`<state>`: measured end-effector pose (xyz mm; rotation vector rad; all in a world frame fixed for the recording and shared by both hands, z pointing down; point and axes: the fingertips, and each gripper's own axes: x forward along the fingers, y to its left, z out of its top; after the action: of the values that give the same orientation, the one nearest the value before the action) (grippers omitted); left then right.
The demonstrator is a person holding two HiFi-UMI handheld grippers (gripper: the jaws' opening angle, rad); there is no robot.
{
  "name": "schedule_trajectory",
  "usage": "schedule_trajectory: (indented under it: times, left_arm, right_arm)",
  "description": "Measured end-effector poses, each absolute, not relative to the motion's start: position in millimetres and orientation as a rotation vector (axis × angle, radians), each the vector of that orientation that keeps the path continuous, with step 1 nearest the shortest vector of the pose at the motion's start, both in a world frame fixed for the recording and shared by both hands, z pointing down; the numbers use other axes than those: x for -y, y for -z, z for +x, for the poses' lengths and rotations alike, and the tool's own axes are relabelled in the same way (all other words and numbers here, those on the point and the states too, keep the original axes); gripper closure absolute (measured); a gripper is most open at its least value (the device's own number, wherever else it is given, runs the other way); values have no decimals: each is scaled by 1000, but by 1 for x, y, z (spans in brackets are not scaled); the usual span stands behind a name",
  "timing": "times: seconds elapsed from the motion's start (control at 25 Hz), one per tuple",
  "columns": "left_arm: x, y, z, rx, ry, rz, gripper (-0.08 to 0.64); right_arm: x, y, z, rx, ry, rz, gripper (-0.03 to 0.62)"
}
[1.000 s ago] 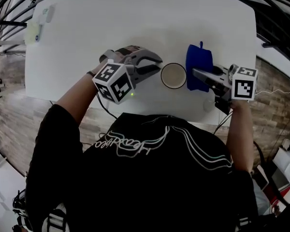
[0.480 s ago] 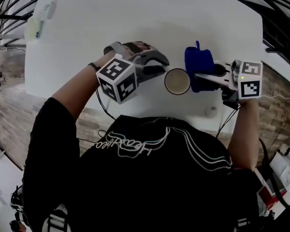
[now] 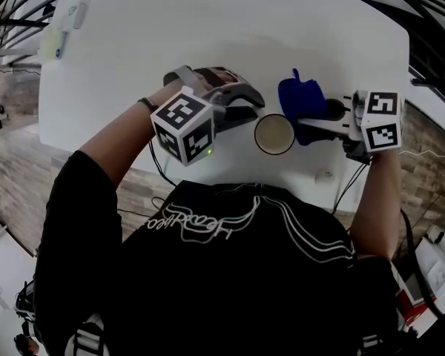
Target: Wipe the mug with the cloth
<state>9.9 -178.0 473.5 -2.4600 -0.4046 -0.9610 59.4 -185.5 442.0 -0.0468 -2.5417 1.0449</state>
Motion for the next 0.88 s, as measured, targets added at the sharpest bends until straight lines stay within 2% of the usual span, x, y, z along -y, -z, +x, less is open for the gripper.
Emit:
schedule_trajectory:
  times: [0.76,0.88]
  left_arm:
    - [170,-472,14,426,968,-2556,491]
    - [170,-469,13,427,969,-2656,462]
  right_arm:
    - [197,-498,46,2311,-1124,83,538]
    - [206,-484,56,2380,-1088,201,538]
